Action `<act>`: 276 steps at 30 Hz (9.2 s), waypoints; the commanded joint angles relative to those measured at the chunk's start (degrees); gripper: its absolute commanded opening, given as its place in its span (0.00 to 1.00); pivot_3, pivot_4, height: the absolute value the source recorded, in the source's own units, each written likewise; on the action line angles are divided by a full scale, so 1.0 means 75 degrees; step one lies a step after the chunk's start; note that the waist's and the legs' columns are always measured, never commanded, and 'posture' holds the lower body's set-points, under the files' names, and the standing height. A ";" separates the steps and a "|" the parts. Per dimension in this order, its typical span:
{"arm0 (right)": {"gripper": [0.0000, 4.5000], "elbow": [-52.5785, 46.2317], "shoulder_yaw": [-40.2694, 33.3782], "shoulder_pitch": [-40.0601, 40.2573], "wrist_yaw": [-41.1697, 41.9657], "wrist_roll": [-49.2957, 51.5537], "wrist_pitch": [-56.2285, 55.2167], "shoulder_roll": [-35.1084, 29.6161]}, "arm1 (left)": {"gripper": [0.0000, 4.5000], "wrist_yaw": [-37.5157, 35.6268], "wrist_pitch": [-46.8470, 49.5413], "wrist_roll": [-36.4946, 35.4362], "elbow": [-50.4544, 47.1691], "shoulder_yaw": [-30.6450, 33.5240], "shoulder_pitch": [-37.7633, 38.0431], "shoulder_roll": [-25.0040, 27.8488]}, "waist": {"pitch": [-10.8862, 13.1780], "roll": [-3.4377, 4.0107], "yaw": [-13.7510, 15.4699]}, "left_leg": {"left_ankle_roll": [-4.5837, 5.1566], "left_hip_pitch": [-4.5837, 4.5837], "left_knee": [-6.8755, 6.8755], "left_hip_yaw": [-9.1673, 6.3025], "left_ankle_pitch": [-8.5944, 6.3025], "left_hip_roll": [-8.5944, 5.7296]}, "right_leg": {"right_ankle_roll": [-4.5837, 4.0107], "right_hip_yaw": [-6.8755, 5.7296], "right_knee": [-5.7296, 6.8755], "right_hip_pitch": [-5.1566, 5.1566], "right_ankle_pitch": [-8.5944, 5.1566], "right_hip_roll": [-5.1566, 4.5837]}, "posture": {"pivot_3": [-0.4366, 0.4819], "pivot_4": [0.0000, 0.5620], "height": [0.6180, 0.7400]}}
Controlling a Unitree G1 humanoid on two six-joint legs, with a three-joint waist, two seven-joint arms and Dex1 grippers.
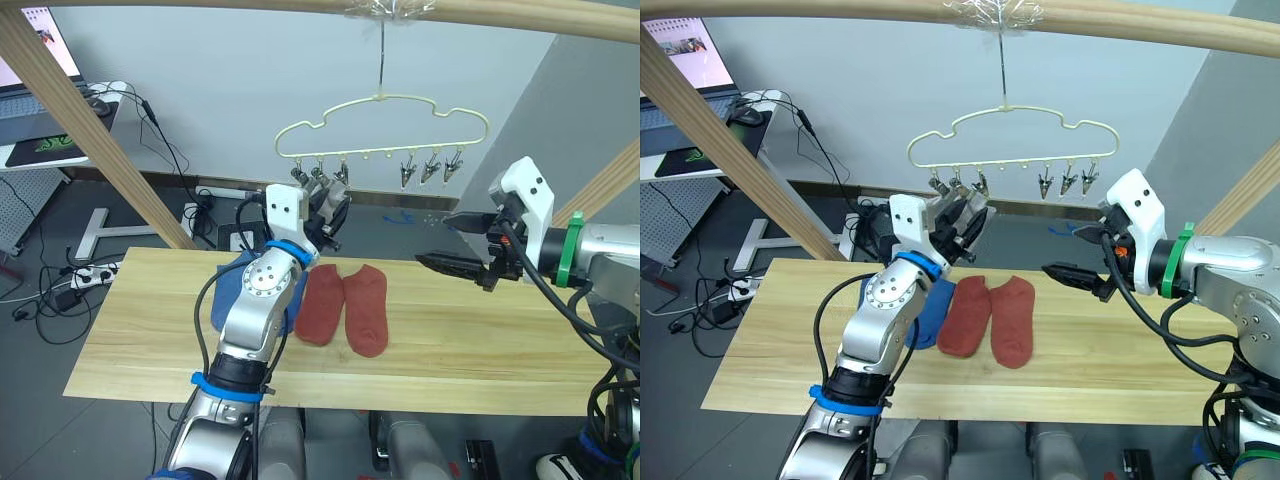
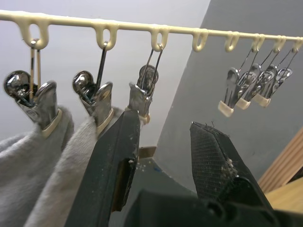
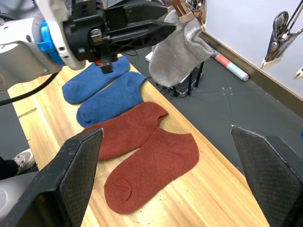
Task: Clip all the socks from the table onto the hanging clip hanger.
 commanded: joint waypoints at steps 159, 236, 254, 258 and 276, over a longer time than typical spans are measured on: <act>0.02 1.0574 0.5436 -0.1560 0.0527 -0.6552 -0.7724 0.3993 | 0.01 0.0166 0.2548 -0.2236 0.0690 0.1762 -0.2354 -0.0464 | 0.0000 0.0002 -0.0265 | -0.0002 0.0005 -0.0010 -0.0001 0.0006 0.0006 | 0.0002 -0.0001 0.0007 -0.0004 0.0002 0.0004 | 0.52 0.40 1.00; 0.01 0.6397 0.0886 -0.2445 -0.0969 -0.0587 -0.2497 0.4917 | 0.01 0.0898 0.5115 -0.5529 0.0761 0.3753 -0.2737 -0.0227 | 0.0000 0.0002 -0.0262 | -0.0004 0.0000 -0.0020 -0.0009 0.0007 0.0004 | 0.0003 -0.0010 0.0005 -0.0008 0.0002 0.0003 | 0.55 0.38 1.00; 0.00 0.6730 0.0916 -0.2637 -0.0995 -0.0613 -0.2727 0.4828 | 0.43 0.0921 0.5263 -0.5714 0.0743 0.3828 -0.2700 -0.0279 | 0.0000 0.0002 -0.0256 | -0.0004 -0.0003 -0.0023 -0.0009 0.0007 0.0005 | 0.0003 -0.0011 0.0000 -0.0008 0.0002 0.0002 | 0.55 0.38 1.00; 0.00 0.6686 0.0923 -0.2615 -0.1010 -0.0600 -0.2686 0.4829 | 0.50 0.0942 0.5326 -0.5829 0.0715 0.3853 -0.2697 -0.0257 | 0.0000 0.0002 -0.0253 | -0.0004 -0.0005 -0.0024 -0.0009 0.0007 0.0005 | 0.0003 -0.0011 -0.0001 -0.0010 0.0002 0.0002 | 0.55 0.38 1.00; 0.95 0.6312 0.1037 -0.2254 -0.1152 -0.0577 -0.2517 0.4782 | 0.51 0.0373 0.5394 -0.5405 -0.0555 0.2700 -0.1861 0.0836 | 0.0000 0.0002 -0.0250 | -0.0005 -0.0004 -0.0025 -0.0010 0.0008 0.0006 | 0.0003 -0.0011 0.0001 -0.0010 0.0002 0.0002 | 0.57 0.37 1.00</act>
